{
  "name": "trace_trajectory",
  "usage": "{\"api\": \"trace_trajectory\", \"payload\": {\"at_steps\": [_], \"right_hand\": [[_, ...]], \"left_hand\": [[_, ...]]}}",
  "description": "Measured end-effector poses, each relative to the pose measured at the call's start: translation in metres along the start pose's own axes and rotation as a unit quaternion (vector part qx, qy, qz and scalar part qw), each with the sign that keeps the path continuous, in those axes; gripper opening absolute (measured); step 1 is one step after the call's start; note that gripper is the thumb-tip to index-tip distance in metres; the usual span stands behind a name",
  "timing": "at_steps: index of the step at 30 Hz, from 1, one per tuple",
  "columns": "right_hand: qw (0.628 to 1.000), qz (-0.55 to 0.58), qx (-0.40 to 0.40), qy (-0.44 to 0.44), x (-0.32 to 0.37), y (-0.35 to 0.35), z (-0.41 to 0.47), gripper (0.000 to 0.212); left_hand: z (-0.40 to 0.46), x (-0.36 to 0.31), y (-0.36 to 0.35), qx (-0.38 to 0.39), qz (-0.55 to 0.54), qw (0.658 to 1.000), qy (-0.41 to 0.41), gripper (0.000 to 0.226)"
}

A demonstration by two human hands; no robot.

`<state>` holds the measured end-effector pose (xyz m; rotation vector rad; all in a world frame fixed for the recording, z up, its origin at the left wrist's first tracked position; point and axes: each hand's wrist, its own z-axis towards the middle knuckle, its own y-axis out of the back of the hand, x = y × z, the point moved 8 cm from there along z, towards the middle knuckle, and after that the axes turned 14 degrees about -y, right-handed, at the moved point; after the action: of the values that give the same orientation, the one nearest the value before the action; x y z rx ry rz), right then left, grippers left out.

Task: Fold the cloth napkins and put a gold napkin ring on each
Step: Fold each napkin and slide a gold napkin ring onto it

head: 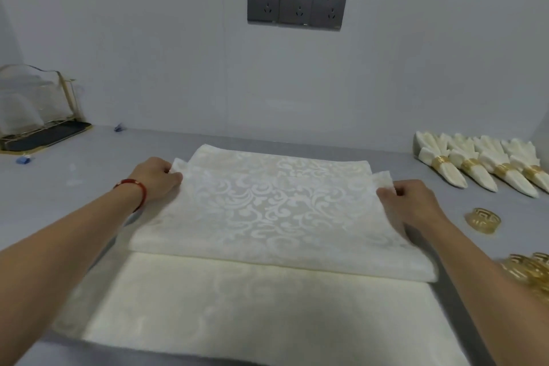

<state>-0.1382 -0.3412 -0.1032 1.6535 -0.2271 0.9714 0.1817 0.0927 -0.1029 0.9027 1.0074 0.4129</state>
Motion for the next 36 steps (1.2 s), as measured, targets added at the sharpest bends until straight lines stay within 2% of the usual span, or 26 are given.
{"api": "trace_trajectory", "payload": {"at_steps": [4,7,10,14,17,28,32,36], "right_hand": [[0.999,-0.045,-0.003,0.018,-0.005,-0.023,0.028,0.042],[0.998,-0.056,0.004,0.025,-0.015,-0.024,0.037,0.048],[1.000,-0.020,0.012,0.008,-0.023,-0.018,0.043,0.044],[0.999,-0.029,-0.009,0.012,-0.021,-0.023,0.046,0.040],[1.000,-0.027,-0.011,0.008,-0.019,-0.022,0.047,0.039],[1.000,-0.015,-0.024,-0.009,-0.016,-0.023,0.050,0.029],[0.999,-0.021,-0.018,-0.017,-0.017,-0.024,0.051,0.026],[0.999,-0.033,-0.022,-0.021,-0.016,-0.025,0.050,0.024]], "left_hand": [[0.028,0.007,-0.021,0.002,0.046,0.999,0.000,0.040],[0.034,0.017,-0.026,0.005,0.040,0.999,-0.010,0.046],[0.032,0.027,-0.022,-0.009,-0.022,1.000,-0.017,0.047],[0.027,0.034,-0.023,-0.054,-0.048,0.997,-0.038,0.030],[0.027,0.037,-0.024,-0.075,-0.066,0.995,-0.031,0.027],[0.038,0.043,-0.024,-0.093,-0.074,0.993,-0.006,0.035],[0.043,0.045,-0.027,-0.066,-0.066,0.996,0.000,0.041],[0.048,0.048,-0.027,-0.052,-0.056,0.997,-0.001,0.035]]}}
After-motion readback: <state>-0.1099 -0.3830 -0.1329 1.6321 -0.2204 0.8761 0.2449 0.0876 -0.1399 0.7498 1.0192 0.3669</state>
